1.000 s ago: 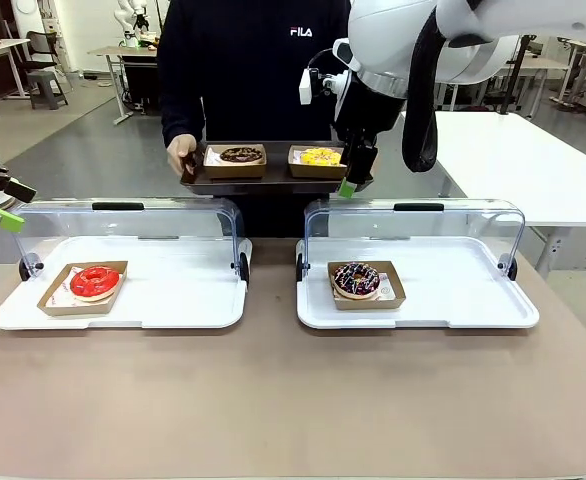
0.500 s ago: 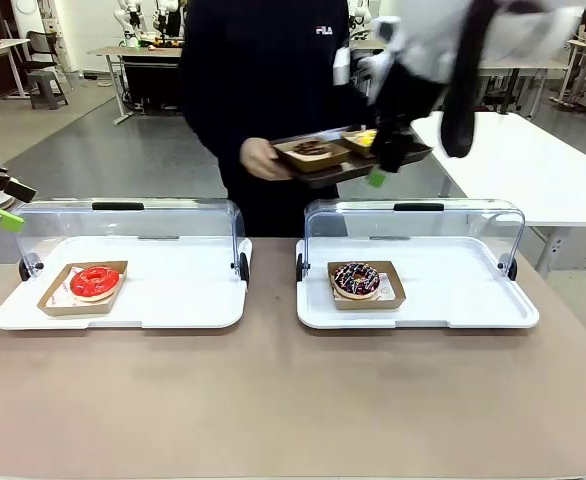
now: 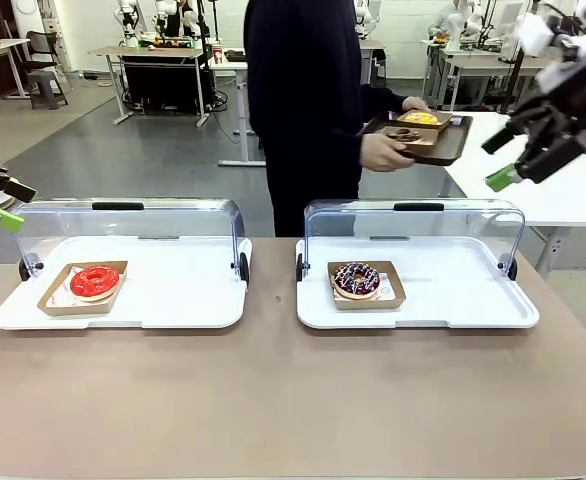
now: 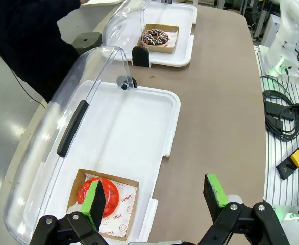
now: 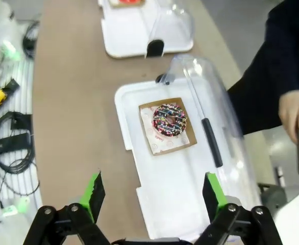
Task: Provide the desired donut to the person.
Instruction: Place the picked Paper togo box onto the Handle tray extended by the person.
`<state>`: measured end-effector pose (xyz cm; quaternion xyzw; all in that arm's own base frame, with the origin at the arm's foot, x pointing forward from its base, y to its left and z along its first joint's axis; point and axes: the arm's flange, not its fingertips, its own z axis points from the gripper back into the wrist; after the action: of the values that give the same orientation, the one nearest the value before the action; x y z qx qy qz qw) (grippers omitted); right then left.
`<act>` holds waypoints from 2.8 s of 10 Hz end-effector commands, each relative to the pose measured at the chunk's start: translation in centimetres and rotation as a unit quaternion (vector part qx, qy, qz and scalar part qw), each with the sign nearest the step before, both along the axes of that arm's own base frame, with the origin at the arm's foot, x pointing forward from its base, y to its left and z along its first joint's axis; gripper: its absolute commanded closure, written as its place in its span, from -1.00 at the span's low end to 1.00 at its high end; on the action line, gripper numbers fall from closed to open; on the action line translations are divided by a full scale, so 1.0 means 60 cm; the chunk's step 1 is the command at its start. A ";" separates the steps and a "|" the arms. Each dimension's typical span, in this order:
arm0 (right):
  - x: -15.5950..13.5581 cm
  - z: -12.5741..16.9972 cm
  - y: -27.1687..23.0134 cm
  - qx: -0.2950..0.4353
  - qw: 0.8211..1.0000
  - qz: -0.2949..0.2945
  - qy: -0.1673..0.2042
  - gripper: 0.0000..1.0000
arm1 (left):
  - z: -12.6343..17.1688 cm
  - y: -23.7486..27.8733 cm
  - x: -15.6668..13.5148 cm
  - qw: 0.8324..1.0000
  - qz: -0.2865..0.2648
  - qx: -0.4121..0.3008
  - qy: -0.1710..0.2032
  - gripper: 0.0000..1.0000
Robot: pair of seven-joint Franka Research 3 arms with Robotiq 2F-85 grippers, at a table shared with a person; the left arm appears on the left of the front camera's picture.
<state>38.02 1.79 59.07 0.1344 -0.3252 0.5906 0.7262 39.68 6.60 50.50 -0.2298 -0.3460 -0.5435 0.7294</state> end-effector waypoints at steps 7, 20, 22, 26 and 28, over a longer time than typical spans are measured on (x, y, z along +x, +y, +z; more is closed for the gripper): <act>0.005 -0.079 -0.127 0.127 0.991 -0.032 0.012 -1.00 | 0.001 -0.002 0.003 1.000 -0.001 -0.007 -0.003 -1.00; 0.005 -0.076 -0.137 0.120 0.991 -0.062 0.015 -1.00 | 0.001 -0.002 0.003 1.000 -0.001 -0.007 -0.003 -1.00; 0.005 -0.076 -0.137 0.120 0.991 -0.062 0.015 -1.00 | 0.001 -0.002 0.003 1.000 -0.001 -0.007 -0.003 -1.00; 0.005 -0.076 -0.137 0.120 0.991 -0.062 0.015 -1.00 | 0.001 -0.002 0.003 1.000 -0.001 -0.007 -0.003 -1.00; 0.005 -0.076 -0.137 0.120 0.991 -0.062 0.015 -1.00 | 0.001 -0.002 0.003 1.000 -0.001 -0.007 -0.003 -1.00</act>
<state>38.31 -6.57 54.62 0.2044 -0.3852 0.4981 0.7495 39.68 6.59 50.51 -0.2298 -0.3460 -0.5436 0.7294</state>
